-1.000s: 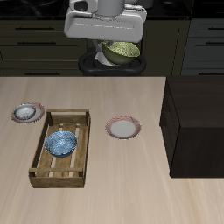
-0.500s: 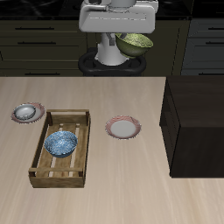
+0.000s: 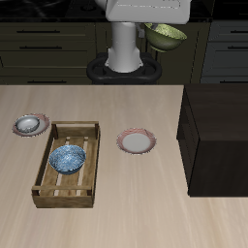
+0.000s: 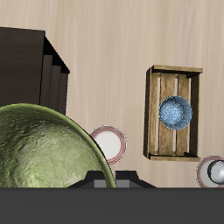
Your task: Place the white bowl on the off-center plate and place the green bowl on top of the wooden shelf
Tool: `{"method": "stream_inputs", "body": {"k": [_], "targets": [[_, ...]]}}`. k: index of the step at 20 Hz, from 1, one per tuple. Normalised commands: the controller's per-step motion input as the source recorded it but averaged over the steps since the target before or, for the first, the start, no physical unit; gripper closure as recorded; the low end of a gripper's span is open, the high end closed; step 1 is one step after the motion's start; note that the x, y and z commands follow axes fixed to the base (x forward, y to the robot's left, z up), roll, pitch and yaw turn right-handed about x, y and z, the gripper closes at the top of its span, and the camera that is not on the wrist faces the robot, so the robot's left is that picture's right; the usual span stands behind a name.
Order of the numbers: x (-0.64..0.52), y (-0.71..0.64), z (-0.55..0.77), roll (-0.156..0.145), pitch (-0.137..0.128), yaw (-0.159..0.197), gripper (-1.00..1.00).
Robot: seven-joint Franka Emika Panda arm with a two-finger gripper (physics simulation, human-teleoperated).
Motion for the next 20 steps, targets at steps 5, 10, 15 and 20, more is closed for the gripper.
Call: {"method": "stream_inputs", "body": {"k": [5,10,15,20], "targets": [[0.19,0.22,0.15,-0.018,-0.001,-0.015,1.00],[0.19,0.15,0.04,-0.005,0.011,-0.026,1.00],[0.23,0.23,-0.10,-0.008,0.029,-0.032,1.00],[0.11,0.45,-0.14,0.040,0.035,-0.022,1.00]]}}
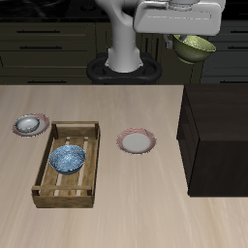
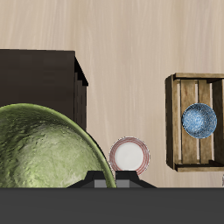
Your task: Place the white bowl on the off-center plate and place the green bowl on top of the wooden shelf
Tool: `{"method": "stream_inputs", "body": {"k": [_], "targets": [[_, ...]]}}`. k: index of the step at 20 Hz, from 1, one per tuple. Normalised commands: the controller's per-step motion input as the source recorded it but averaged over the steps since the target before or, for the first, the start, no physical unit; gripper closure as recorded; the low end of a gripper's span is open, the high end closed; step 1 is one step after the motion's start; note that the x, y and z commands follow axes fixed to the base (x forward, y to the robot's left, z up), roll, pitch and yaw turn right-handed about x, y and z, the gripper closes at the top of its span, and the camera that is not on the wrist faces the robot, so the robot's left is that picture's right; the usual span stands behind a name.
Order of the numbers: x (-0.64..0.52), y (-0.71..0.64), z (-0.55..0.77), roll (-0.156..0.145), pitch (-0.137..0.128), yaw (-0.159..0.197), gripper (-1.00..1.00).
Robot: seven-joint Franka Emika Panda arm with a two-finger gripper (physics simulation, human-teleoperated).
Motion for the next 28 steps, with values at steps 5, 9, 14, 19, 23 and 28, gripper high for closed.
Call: {"method": "stream_inputs", "body": {"k": [5,9,14,19,23,28], "targets": [[0.00,0.39,-0.16,0.045,0.036,-0.015,1.00],[0.04,0.37,-0.10,0.023,0.004,0.013,1.00],[0.01,0.24,-0.07,0.001,-0.012,0.018,1.00],[0.07,0.31,-0.12,0.010,0.028,-0.003,1.00],[-0.01,0.22,-0.09,0.011,0.014,0.003,1.00],[0.00,0.11,-0.14,0.012,0.021,0.006,1.00]]}}
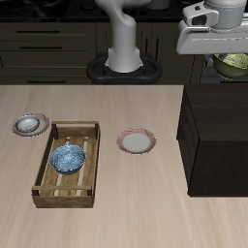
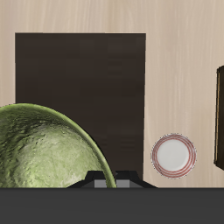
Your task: Place the white bowl on the off-center plate and place the green bowl on top of the wooden shelf
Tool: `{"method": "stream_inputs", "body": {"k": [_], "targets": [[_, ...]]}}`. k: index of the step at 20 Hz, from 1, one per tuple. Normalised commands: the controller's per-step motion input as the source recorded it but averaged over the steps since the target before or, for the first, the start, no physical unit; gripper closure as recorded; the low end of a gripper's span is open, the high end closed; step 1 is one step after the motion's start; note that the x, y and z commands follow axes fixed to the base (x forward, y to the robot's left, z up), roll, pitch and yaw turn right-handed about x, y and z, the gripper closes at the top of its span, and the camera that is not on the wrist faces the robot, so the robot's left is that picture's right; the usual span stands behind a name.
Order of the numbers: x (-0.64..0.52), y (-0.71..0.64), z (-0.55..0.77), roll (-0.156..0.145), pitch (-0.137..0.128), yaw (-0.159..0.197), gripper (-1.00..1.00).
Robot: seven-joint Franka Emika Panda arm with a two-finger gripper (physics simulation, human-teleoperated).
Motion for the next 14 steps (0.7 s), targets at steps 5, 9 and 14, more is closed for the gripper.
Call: {"method": "stream_inputs", "body": {"k": [5,9,14], "targets": [[0.08,-0.05,-0.16,-0.015,0.036,-0.001,1.00],[0.01,-0.03,-0.12,0.003,0.015,0.006,1.00],[0.07,-0.01,-0.24,-0.007,0.037,0.012,1.00]]}}
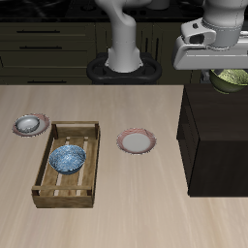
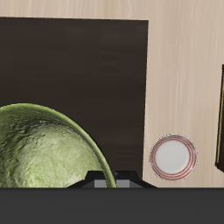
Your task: Place the white bowl on the off-center plate and place the green bowl on top of the wooden shelf
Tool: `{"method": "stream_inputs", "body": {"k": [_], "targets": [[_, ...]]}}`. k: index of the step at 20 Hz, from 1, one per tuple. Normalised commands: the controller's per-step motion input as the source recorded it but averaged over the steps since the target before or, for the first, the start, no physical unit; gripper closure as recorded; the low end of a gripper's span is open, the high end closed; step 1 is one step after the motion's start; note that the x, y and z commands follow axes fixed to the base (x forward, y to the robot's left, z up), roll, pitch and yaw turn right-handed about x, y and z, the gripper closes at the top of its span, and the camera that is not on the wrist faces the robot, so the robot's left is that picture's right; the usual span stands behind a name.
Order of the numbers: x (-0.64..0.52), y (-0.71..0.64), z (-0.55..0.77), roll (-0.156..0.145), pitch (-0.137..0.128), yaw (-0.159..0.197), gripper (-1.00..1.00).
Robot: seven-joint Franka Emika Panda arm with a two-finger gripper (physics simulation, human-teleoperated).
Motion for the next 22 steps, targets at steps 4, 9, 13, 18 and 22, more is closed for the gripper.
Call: {"method": "stream_inputs", "body": {"k": [4,9,13,18,22], "targets": [[-0.02,0.17,-0.23,0.044,0.027,0.022,1.00],[-0.10,0.09,-0.22,0.063,0.027,0.054,-1.00],[-0.04,-0.03,0.00,0.005,0.001,0.014,-1.00],[-0.05,-0.08,0.03,-0.002,-0.009,0.002,-1.00],[-0.04,-0.16,0.05,-0.019,-0.017,-0.003,-1.00]]}}
